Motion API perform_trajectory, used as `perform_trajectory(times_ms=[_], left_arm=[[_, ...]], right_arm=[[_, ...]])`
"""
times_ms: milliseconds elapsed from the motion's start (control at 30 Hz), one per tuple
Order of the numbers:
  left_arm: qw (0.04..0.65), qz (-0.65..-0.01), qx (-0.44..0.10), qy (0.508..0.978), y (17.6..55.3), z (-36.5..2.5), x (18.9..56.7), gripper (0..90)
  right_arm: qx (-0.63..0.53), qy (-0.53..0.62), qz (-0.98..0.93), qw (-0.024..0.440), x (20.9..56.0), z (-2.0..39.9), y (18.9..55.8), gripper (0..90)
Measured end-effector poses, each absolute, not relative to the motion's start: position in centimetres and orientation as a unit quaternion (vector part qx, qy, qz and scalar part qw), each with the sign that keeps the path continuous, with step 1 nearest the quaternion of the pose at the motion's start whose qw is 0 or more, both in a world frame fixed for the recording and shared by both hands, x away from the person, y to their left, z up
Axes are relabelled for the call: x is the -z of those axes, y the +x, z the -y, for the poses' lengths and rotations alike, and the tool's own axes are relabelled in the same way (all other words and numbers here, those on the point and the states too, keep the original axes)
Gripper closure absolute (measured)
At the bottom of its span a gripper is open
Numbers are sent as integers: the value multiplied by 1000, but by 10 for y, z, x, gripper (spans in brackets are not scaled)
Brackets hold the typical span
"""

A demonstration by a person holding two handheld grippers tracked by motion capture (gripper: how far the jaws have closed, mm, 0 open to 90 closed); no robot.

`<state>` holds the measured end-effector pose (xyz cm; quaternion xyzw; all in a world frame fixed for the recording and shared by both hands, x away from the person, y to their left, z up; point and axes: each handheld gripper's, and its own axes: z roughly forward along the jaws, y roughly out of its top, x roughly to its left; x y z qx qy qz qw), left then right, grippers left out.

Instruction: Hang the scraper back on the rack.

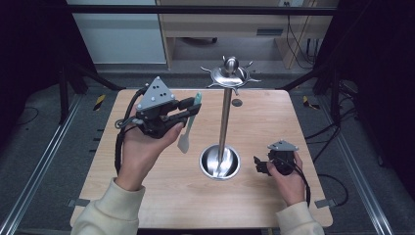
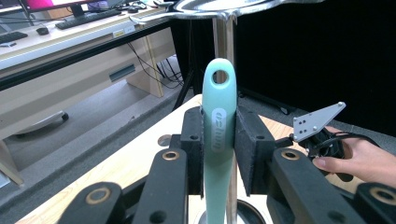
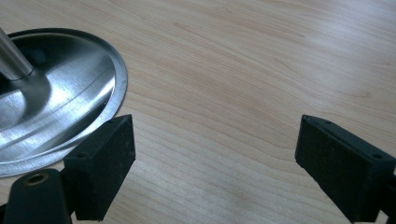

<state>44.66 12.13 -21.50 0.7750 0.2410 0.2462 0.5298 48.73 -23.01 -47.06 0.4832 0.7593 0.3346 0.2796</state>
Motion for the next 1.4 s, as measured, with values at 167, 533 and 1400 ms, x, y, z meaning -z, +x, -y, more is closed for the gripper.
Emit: perform_trajectory(times_ms=[167, 533, 1400], left_arm=[[535, -239, -246, 772, 446, -121, 211, 743], [539, -234, -252, 769, 445, -118, 199, 742], [538, -235, -243, 772, 451, -112, 195, 742]], right_arm=[[-335, 483, -758, 281, 470, 231, 487, 125], [-336, 484, -758, 281, 469, 232, 487, 125], [-337, 482, -758, 281, 469, 232, 487, 125]])
